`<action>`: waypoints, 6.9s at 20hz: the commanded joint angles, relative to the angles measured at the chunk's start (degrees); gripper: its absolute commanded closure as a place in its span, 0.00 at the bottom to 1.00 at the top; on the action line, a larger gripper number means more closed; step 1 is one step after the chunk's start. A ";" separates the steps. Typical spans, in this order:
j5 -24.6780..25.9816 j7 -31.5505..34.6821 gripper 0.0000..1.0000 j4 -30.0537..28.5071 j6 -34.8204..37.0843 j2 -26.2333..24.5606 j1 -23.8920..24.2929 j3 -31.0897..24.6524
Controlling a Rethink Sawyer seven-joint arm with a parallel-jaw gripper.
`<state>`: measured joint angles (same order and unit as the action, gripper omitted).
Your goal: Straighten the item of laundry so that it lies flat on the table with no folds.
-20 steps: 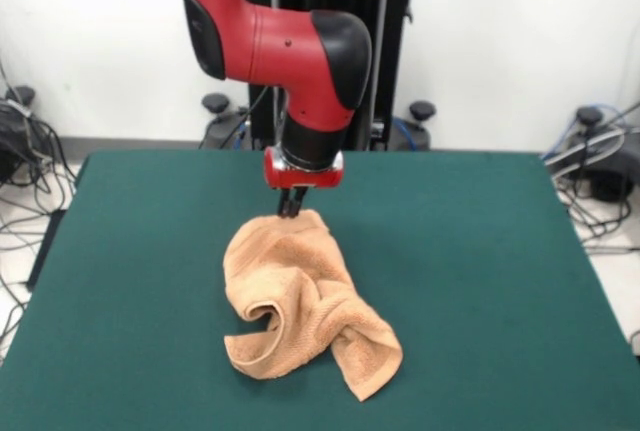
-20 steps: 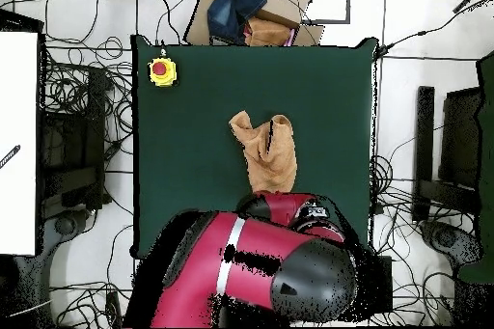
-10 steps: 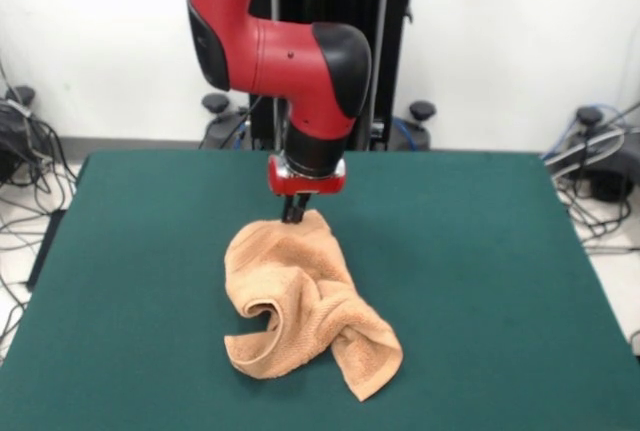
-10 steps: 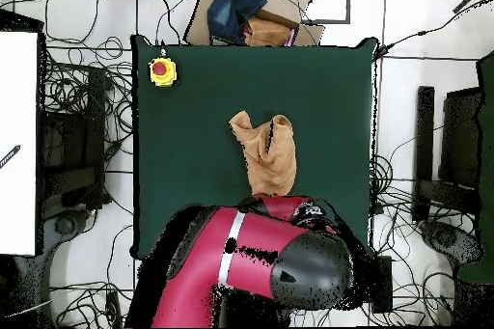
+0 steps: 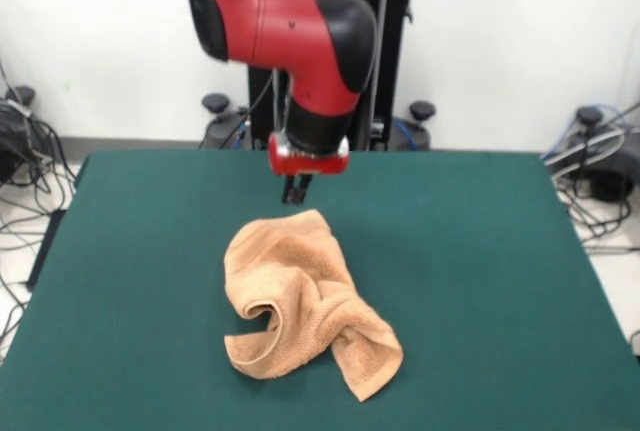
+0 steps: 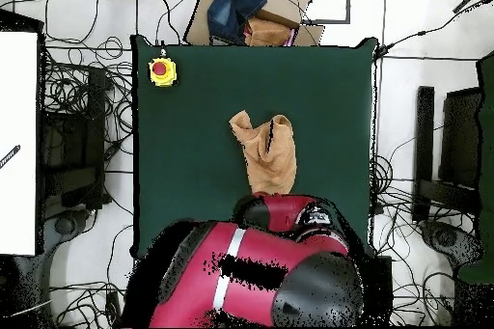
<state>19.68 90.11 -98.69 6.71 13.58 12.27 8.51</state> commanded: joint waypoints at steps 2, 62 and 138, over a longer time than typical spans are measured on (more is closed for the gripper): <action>-3.90 4.46 1.00 -5.07 15.05 15.01 -0.38 -7.10; 2.62 5.02 0.00 5.48 -6.74 -4.47 1.87 -6.61; -0.79 4.89 0.00 6.96 3.83 -4.36 0.26 -6.53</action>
<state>20.72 90.11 -97.34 3.99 9.61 13.12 7.02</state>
